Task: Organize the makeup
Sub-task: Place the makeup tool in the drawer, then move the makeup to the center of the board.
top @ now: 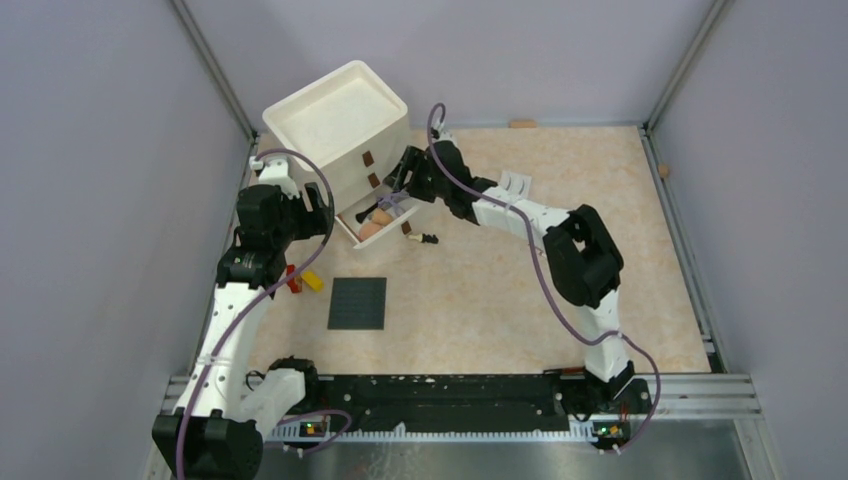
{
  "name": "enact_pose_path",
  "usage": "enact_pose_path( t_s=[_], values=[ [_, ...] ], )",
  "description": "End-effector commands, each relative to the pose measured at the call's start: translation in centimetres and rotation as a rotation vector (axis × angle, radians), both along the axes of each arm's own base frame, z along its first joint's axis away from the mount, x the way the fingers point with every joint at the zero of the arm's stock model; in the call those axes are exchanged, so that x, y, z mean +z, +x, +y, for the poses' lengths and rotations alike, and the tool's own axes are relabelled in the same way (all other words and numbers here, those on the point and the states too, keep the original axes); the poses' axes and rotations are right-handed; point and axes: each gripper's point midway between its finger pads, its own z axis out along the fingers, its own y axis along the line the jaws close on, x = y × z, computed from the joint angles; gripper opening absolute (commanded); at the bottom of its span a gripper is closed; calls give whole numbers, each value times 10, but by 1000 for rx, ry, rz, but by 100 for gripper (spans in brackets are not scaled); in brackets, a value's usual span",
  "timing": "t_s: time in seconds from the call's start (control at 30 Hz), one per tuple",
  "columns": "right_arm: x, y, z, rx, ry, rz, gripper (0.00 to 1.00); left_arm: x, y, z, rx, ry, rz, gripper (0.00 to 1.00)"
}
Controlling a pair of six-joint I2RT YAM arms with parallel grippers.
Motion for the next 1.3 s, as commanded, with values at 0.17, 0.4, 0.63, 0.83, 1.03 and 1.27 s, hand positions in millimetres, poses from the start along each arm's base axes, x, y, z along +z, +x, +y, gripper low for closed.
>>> enact_pose_path(
  t_s=[0.17,0.4,0.63,0.83,1.03,1.27],
  values=[
    [50,-8,-88,-111,-211,-216,67,11,2,0,-4,12,-50,80],
    [-7,-25,-234,-259,-487,63,68,10,2,-2,-12,5,-47,80],
    [-37,-66,-332,-376,-583,175,68,9,4,-2,-12,6,-41,82],
    [-65,-106,-333,-122,-705,187,67,7,5,-2,-12,3,-35,89],
    [-90,-119,-352,-39,-862,263,65,7,6,-4,-20,-4,-30,95],
    [-122,-118,-346,55,-882,327,64,7,5,-3,-15,-2,-31,98]
  ],
)
